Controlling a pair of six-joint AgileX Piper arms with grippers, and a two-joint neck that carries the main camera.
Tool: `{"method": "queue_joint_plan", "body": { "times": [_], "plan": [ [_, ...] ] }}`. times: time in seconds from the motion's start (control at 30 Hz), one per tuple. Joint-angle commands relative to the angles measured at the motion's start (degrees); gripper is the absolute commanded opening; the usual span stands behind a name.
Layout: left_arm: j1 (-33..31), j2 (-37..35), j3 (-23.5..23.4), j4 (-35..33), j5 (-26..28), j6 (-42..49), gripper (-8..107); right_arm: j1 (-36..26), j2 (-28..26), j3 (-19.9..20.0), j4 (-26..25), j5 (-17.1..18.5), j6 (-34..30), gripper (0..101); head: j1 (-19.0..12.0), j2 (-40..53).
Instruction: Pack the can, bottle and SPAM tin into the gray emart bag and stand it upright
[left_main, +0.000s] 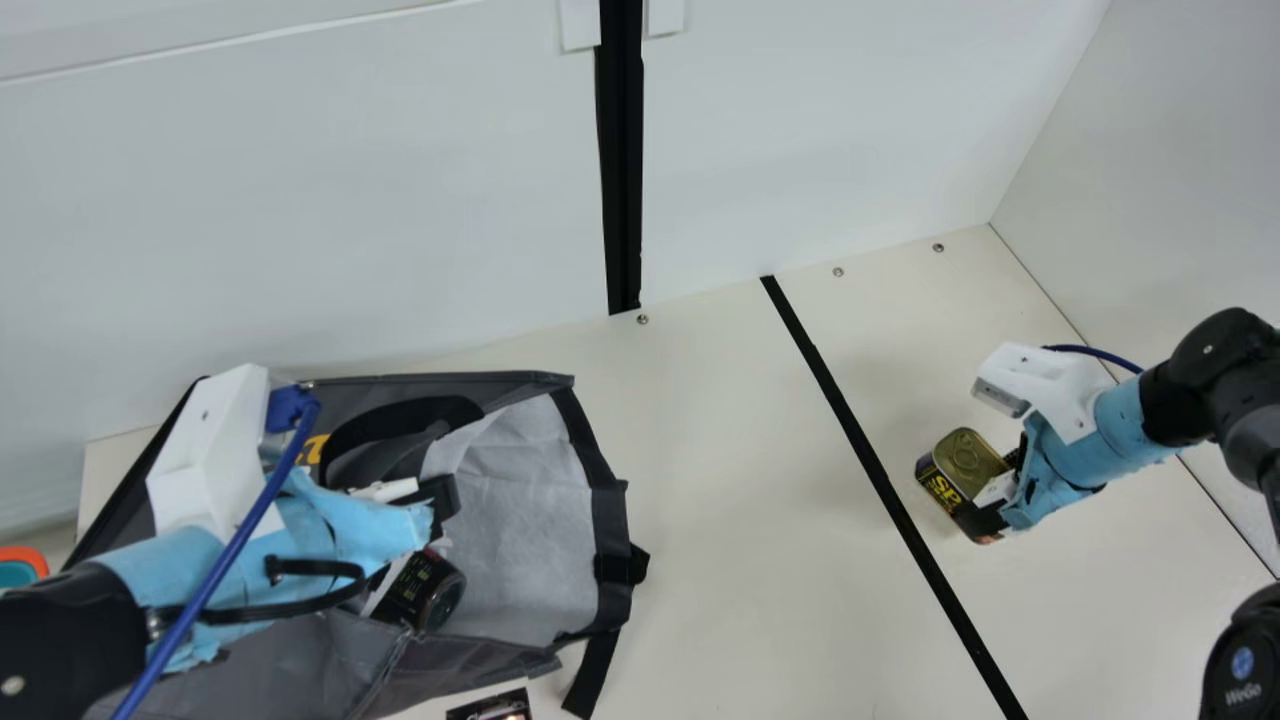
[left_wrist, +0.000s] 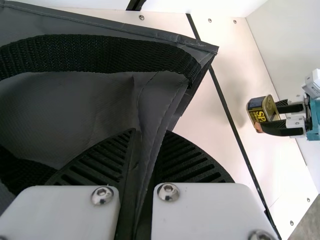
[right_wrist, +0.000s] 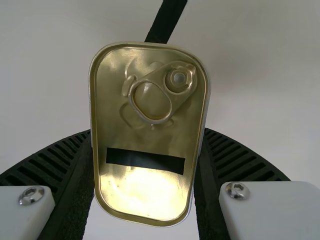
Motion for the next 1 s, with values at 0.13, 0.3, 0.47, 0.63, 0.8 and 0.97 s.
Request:
{"method": "queue_joint_plan", "body": {
  "times": [0.13,0.3,0.47,0.63,0.8,0.97],
  "plan": [
    [0.0,0.0,0.0,0.0,0.0,0.0,-8,2.2,1.2,-1.3,0.1,0.0,-1.8,0,-1.3,0.0],
    [0.0,0.0,0.0,0.0,0.0,0.0,-8,4.5,1.7,-2.1,0.2,0.0,-2.1,0,-1.3,0.0],
    [0.0,0.0,0.0,0.0,0.0,0.0,-8,7.0,1.5,-2.5,0.3,0.0,-2.1,0,-1.3,0.0],
    [0.0,0.0,0.0,0.0,0.0,0.0,-8,9.5,1.0,-2.5,0.2,0.0,-2.2,0,-1.3,0.0],
    [0.0,0.0,0.0,0.0,0.0,0.0,-8,11.8,0.1,-2.0,0.0,0.0,-2.6,0,-1.3,0.0],
    [0.0,0.0,0.0,0.0,0.0,0.0,-8,13.9,-0.9,-1.0,-0.1,0.0,-3.2,0,-1.3,0.0]
  ]
}}
